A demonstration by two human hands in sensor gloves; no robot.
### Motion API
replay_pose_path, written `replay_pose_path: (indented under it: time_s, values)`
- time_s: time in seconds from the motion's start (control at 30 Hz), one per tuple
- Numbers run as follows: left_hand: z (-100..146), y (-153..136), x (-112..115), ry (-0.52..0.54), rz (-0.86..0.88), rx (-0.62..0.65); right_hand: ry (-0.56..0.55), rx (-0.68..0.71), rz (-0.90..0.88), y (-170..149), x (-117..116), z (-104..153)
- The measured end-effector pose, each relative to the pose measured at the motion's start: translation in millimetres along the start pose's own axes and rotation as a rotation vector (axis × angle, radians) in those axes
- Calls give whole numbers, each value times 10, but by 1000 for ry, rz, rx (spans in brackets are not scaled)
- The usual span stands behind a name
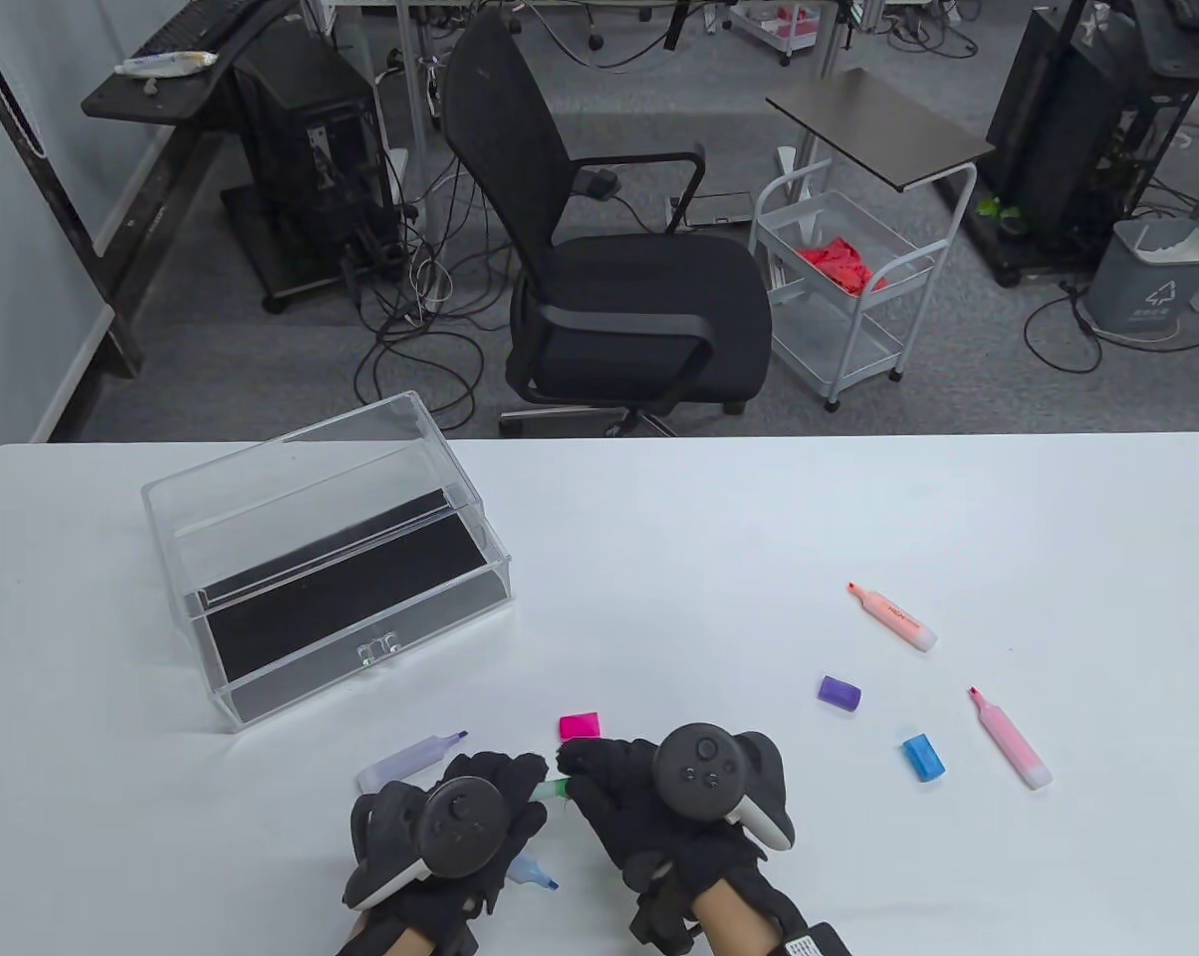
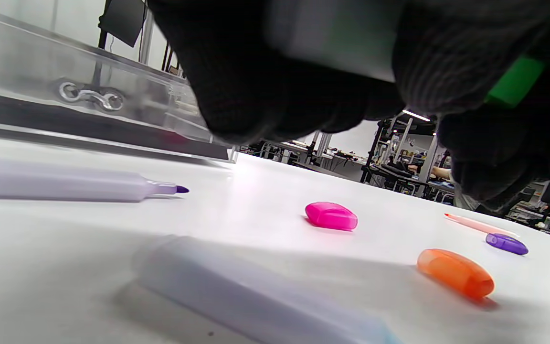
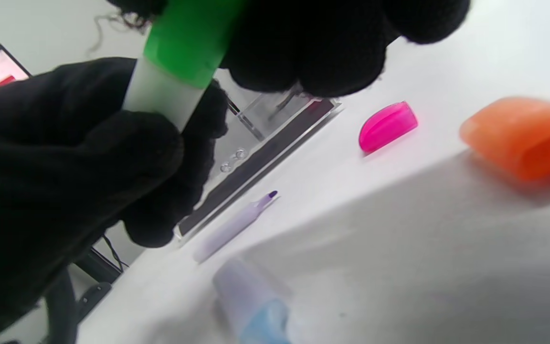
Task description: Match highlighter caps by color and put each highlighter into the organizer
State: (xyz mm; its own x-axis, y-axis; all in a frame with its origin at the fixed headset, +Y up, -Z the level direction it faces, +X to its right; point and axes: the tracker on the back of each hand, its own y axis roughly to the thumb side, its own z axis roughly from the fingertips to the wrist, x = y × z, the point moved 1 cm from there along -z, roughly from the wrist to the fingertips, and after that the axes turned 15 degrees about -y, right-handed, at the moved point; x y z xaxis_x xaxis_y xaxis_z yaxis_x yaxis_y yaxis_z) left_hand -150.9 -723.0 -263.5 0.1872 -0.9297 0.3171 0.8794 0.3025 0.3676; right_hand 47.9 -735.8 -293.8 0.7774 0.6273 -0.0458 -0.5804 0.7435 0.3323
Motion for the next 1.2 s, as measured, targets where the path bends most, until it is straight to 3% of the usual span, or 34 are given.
replay_pose_path:
  time_s: [0.3,0.77,0.9,1.2]
  values:
    - [55,45,-19,18,13,27,31,-34,-86,97,-122,24]
    - [93,111,-40,33,20,72,49,56,-21,206,-79,82]
    - [90,114,-24,30,34,66,-2,62,23,206,-52,104]
    - [39,-82,-137,60,-30,-77,-82,-30,157,71,133,140]
